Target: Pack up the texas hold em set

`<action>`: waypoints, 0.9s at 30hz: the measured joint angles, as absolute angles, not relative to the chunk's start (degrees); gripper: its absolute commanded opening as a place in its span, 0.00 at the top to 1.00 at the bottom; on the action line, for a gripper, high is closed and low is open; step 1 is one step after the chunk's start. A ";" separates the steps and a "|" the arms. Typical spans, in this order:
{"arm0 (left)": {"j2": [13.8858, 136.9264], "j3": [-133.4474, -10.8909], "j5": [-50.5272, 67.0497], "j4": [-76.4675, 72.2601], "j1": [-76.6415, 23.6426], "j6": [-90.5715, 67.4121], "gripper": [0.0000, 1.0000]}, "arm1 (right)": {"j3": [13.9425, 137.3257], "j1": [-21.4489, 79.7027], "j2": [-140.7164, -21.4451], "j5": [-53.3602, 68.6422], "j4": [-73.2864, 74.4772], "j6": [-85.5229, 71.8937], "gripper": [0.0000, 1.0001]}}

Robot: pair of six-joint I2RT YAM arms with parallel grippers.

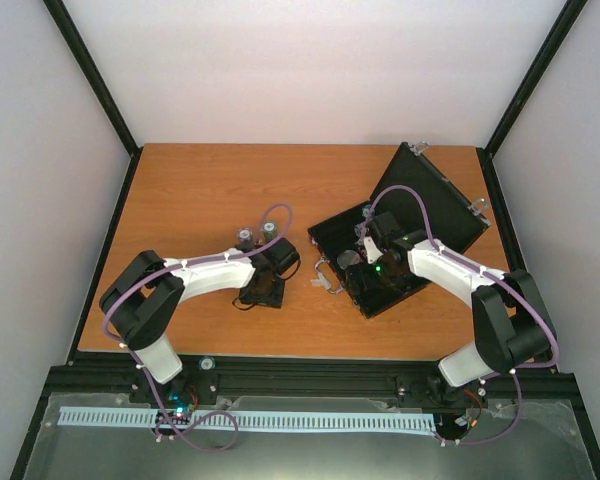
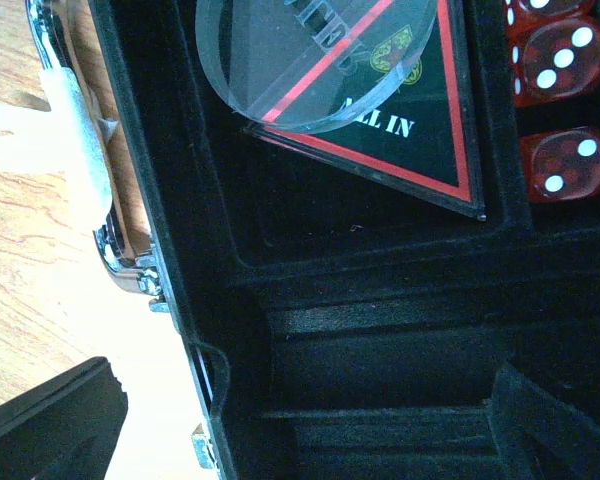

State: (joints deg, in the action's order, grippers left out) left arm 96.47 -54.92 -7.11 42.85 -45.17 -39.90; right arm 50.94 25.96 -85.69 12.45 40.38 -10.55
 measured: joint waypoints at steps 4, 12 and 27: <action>96.57 -54.81 -6.22 41.78 -44.73 -38.72 0.61 | 50.94 25.96 -85.69 12.45 40.36 -10.57 0.00; 96.05 -54.13 -6.39 41.08 -44.73 -38.65 0.62 | 50.68 25.96 -85.71 12.45 40.23 -10.55 0.00; 91.68 -55.31 -8.36 47.20 -44.18 -38.63 0.62 | 51.86 25.50 -85.32 11.99 40.62 -10.98 0.00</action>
